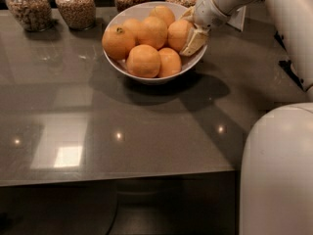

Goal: Pick orange from white bowl

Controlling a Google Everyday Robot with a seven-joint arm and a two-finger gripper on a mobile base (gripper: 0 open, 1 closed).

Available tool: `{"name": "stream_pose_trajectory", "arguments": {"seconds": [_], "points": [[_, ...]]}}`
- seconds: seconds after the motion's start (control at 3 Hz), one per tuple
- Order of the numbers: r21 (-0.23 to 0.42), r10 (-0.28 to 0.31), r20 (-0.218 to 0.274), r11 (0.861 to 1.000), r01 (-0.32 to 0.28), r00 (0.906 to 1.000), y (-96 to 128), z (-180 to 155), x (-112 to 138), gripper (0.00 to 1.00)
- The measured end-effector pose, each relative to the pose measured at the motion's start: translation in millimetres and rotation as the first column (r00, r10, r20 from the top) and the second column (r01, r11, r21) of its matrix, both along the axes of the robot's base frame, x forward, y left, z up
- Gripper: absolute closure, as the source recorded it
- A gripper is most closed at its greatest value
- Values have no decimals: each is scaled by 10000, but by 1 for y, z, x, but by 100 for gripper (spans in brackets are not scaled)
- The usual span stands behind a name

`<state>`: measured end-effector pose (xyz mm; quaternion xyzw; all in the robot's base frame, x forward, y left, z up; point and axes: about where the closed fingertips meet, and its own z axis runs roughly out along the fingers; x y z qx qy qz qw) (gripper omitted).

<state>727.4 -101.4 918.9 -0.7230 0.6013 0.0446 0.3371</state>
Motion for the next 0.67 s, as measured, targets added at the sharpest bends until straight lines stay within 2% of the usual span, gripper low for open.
{"name": "stream_pose_trajectory", "arguments": {"seconds": [0.33,0.67], "points": [[1109,-111,197,9938,88,9997,-2,29,-15,100],[2703,282,394,9620,-378,9988,-5,53,-39,100]]}}
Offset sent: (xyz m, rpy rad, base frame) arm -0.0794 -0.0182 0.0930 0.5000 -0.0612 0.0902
